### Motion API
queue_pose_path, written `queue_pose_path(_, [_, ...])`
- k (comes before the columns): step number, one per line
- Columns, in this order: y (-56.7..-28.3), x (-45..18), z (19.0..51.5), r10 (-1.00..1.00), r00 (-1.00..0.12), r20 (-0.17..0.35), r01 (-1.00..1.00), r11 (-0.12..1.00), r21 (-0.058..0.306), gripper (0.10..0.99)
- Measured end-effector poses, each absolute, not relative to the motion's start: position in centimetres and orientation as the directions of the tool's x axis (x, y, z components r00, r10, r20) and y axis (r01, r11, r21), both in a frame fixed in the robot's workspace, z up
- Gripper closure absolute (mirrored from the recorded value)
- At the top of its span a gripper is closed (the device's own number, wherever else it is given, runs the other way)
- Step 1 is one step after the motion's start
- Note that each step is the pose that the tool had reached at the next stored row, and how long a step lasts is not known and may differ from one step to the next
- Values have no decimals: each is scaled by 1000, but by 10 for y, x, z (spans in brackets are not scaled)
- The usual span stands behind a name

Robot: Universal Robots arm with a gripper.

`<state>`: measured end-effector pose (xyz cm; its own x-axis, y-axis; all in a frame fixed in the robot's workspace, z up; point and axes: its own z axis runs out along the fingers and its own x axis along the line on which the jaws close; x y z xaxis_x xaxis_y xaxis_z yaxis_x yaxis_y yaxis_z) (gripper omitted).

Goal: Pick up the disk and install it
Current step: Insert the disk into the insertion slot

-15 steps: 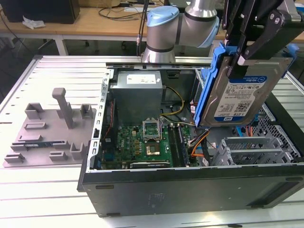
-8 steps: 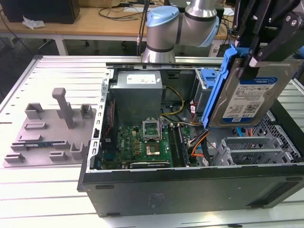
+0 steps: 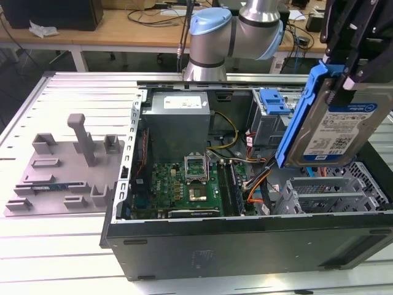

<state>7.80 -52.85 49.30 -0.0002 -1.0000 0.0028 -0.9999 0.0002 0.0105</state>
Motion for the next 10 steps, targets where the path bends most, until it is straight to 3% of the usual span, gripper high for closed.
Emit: queue_pose_path(10, [-531,106,492,-1000,-8,3,-1000,8,10,718])
